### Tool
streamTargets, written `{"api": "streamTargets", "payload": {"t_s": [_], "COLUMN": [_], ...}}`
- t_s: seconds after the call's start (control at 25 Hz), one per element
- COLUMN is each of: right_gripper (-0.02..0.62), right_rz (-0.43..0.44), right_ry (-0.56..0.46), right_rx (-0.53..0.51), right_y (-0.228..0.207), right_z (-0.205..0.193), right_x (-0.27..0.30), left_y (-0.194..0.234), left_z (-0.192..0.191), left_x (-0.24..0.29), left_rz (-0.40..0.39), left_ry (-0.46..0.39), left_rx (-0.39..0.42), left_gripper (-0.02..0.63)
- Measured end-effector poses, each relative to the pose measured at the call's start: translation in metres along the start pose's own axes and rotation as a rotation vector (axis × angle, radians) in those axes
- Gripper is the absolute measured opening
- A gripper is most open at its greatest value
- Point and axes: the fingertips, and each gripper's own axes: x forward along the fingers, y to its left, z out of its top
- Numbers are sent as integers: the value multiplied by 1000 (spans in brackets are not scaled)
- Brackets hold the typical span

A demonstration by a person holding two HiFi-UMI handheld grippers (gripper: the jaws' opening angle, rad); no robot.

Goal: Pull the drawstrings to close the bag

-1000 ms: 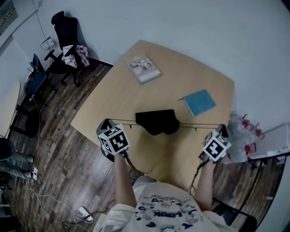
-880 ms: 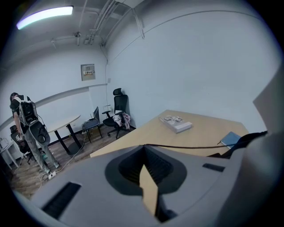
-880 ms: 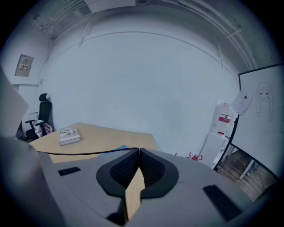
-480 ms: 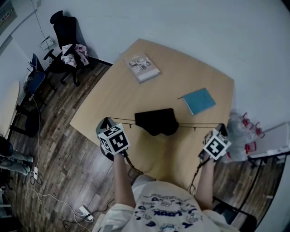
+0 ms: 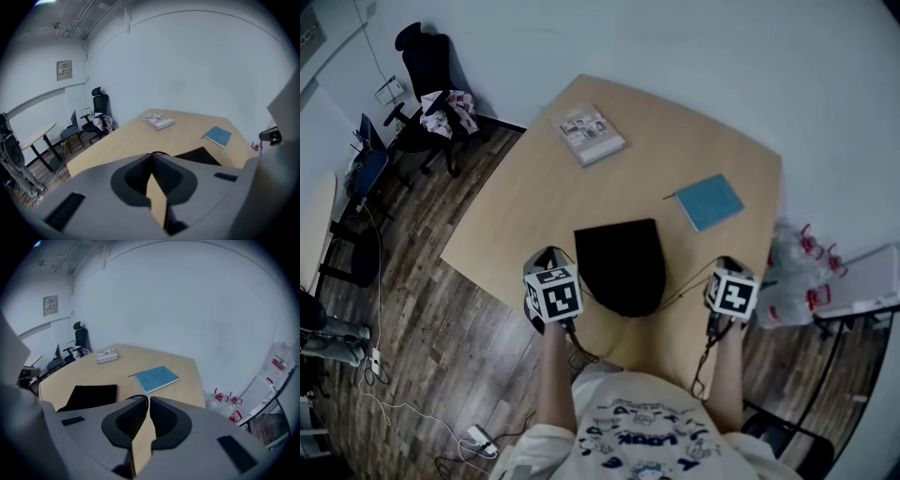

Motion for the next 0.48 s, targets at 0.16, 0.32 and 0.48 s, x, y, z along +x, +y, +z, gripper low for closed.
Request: {"api": "streamTargets", "payload": {"t_s": [0.16,0.32,0.48], "right_gripper": [50,147,150], "right_rz": [131,290,333], "right_ry": [132,266,289], "right_rx": [-170,-226,-242], "right_y": [21,48,55], "right_z": [-36,-73,-81], "right_x": [11,14,8], "left_y": [-39,-79,-98], "left_z": [-22,-43,-55], "left_x": [5,0,-10], "left_rz": [-133,-335,-450], "left_ry": [58,139,198], "left_rx": [83,101,136], "left_gripper": [6,73,128]}}
